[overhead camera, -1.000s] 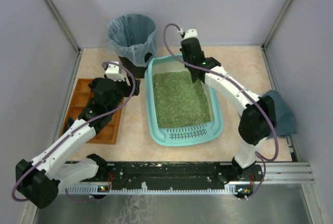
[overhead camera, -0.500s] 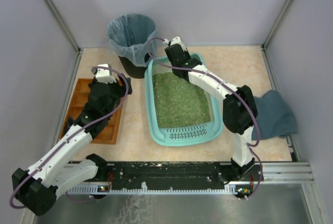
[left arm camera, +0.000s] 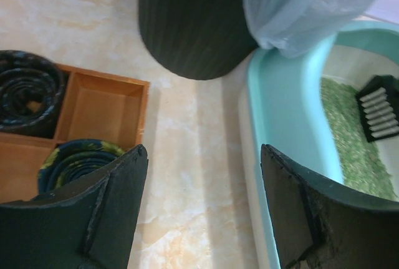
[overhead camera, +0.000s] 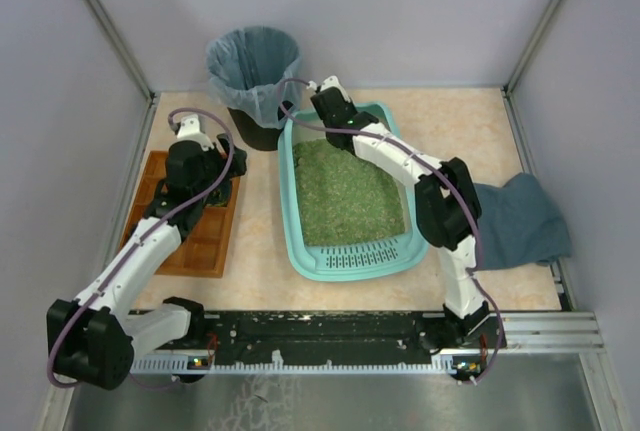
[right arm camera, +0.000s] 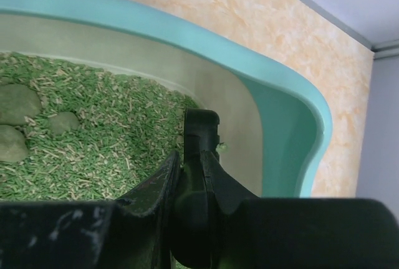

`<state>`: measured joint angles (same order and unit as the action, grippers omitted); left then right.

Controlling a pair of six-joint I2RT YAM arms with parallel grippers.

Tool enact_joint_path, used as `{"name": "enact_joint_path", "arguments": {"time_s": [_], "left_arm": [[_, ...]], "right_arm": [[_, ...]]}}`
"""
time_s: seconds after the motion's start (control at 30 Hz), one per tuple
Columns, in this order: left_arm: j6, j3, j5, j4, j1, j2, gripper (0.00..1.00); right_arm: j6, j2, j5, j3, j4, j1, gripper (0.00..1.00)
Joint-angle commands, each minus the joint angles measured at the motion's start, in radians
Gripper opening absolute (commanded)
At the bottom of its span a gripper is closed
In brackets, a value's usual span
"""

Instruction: Clean the litter box

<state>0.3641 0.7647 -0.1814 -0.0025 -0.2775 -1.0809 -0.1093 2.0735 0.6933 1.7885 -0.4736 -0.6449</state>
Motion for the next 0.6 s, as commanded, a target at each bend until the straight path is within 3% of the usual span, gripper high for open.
{"name": "enact_joint_path", "arguments": {"time_s": [0.0, 0.23, 0.43, 0.57], "left_arm": [[-0.002, 0.043, 0.134, 0.042, 0.001, 0.0, 0.78], [-0.011, 0.036, 0.172, 0.064, 0.002, -0.007, 0.76], [-0.024, 0.05, 0.237, 0.064, 0.001, -0.046, 0.76], [-0.062, 0.071, 0.381, 0.071, 0.0, -0.103, 0.74]], "right_arm": [[0.064, 0.006, -0.17, 0.084, -0.039, 0.007, 0.0], [0.187, -0.035, -0.385, 0.114, -0.076, 0.012, 0.0], [0.265, -0.045, -0.471, 0.141, -0.086, 0.03, 0.0], [0.34, -0.051, -0.581, 0.137, -0.076, 0.077, 0.0]]}}
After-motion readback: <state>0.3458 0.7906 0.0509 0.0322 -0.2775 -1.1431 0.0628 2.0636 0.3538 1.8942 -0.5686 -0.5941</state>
